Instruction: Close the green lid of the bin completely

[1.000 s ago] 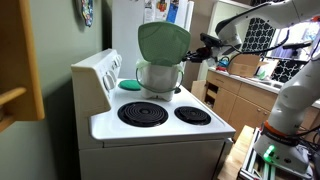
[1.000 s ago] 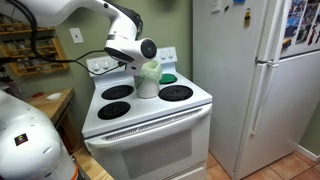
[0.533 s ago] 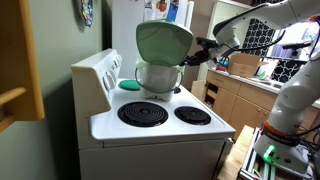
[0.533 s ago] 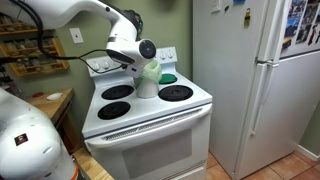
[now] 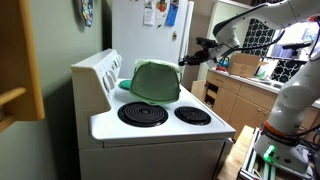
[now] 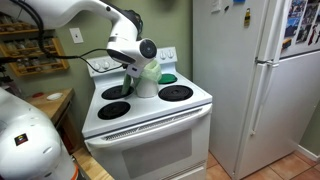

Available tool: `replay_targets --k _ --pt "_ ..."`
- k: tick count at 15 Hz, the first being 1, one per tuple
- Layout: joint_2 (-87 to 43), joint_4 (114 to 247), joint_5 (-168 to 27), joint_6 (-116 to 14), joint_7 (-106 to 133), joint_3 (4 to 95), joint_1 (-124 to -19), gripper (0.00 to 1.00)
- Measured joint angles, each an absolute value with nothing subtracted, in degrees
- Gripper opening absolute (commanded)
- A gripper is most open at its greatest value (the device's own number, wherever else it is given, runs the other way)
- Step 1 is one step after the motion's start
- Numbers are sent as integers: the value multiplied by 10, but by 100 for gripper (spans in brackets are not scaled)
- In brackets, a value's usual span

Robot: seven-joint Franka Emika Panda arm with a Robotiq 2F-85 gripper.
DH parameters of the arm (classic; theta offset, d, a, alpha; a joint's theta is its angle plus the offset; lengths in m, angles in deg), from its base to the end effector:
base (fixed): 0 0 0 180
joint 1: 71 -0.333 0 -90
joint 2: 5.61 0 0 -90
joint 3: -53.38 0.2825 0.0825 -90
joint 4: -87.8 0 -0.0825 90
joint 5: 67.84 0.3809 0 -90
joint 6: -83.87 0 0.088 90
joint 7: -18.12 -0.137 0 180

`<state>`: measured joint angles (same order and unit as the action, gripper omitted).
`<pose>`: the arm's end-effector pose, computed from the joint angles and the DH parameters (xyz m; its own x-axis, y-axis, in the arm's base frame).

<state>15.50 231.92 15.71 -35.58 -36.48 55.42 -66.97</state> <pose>0.4582 0.0595 0.4013 -0.0154 -0.3861 -0.9223 -0.9204 0.3658 -0.1378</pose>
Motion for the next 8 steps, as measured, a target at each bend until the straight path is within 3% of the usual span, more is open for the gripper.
replay_targets --k 1,3,8 --pt "155 2319 157 -356 -365 554 -670 4" --pt "155 2318 157 -356 -360 554 -670 40" --pt "160 2318 140 -368 -276 557 -670 76"
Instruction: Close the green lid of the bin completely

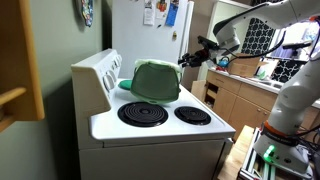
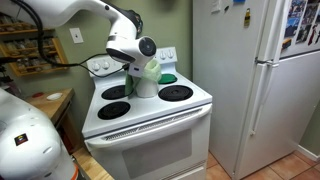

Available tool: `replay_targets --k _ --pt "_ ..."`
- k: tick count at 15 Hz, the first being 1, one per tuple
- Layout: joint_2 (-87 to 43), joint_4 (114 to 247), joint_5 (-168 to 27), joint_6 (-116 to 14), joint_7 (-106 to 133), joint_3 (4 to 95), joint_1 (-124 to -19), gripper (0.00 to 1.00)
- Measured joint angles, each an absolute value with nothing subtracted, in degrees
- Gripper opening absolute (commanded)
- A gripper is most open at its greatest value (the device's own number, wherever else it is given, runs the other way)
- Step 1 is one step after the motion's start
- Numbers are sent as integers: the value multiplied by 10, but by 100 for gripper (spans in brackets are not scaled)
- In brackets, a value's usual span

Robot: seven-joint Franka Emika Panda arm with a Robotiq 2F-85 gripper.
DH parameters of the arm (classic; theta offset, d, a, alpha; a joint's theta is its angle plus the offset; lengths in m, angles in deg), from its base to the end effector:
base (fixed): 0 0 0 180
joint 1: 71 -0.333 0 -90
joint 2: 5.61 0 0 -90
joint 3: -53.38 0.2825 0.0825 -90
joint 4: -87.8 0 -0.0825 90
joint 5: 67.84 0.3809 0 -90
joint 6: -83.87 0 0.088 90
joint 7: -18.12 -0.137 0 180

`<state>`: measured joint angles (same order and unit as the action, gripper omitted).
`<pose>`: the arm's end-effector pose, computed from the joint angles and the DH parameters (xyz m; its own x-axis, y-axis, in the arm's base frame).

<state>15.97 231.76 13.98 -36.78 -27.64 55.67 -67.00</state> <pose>0.4582 0.0584 0.4038 0.1387 -0.4716 -0.8708 -0.9093 0.2877 -0.3006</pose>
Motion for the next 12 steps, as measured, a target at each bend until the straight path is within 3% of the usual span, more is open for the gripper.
replay_targets --k 3,12 --pt "168 2318 118 -369 -208 565 -672 98" --pt "184 2319 54 -377 0 593 -681 99"
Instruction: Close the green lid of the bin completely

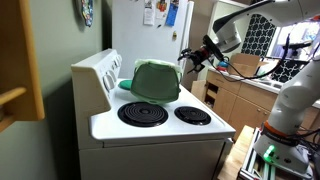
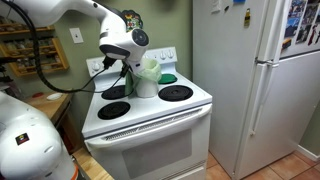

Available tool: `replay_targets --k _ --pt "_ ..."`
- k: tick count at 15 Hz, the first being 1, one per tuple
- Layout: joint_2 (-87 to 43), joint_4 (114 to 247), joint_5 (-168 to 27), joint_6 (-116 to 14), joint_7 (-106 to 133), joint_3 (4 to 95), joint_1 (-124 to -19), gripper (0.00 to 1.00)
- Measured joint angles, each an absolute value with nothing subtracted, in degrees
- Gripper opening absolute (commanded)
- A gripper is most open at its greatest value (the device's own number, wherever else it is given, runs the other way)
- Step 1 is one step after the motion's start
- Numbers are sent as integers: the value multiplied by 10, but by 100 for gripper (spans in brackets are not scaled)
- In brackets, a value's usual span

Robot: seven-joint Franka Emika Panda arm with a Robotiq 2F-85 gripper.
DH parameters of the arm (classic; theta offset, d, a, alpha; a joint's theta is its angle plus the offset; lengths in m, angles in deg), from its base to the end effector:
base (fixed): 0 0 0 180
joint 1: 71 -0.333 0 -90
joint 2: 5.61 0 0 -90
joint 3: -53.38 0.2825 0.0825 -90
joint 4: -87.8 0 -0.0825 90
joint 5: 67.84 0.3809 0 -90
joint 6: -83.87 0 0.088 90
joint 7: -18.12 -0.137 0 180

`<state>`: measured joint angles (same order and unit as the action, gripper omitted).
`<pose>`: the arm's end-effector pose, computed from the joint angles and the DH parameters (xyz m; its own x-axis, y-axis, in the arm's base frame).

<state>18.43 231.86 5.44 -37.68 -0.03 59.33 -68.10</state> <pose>0.4447 0.0908 0.4106 0.6478 -0.5600 -0.5165 -0.7028 -0.1778 -0.6888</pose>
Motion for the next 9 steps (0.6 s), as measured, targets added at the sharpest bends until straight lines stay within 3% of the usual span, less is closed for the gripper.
replay_targets --k 9 --pt "190 2317 24 -387 74 595 -688 100"
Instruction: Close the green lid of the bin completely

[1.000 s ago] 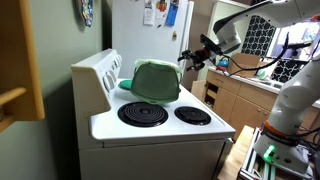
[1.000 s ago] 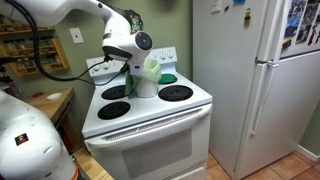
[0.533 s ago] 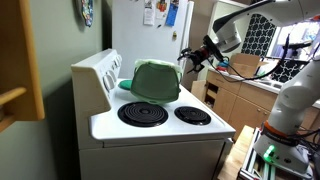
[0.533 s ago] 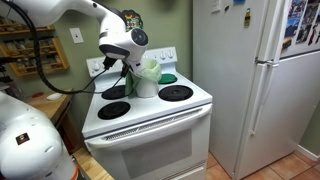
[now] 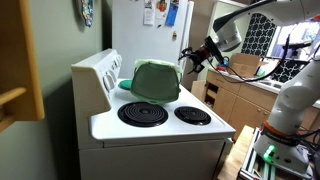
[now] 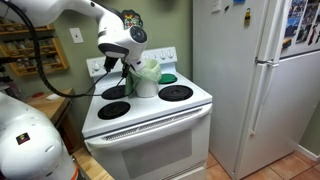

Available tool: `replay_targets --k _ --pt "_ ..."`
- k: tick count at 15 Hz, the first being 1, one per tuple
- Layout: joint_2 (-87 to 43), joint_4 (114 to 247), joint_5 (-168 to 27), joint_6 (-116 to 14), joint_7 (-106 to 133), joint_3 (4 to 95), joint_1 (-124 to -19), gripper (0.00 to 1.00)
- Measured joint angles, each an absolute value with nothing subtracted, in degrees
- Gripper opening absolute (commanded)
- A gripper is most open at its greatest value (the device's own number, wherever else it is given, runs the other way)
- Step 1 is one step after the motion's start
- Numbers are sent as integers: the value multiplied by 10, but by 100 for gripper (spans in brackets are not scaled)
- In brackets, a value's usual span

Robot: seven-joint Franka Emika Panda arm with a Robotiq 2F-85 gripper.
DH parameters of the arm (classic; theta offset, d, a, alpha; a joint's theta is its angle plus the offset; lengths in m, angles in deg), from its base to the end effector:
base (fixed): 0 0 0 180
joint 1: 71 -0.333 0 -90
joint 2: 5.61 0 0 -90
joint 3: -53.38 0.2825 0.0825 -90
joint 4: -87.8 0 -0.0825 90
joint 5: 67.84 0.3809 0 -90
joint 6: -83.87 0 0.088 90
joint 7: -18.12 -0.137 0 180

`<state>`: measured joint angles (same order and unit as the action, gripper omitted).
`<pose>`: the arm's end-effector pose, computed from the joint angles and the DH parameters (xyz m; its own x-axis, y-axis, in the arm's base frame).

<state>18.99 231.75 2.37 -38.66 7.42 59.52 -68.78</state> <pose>0.4429 0.0940 0.4129 0.7560 -0.5340 -0.3786 -0.5908 -0.3074 -0.7459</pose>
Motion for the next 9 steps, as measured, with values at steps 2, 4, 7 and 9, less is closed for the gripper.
replay_targets --k 2,4,7,9 --pt "192 2319 -11 -387 104 598 -691 100" --pt "197 2321 -44 -387 135 602 -695 100" --pt "206 2327 -75 -398 193 606 -705 100" --pt "213 2334 -87 -419 234 609 -714 100"
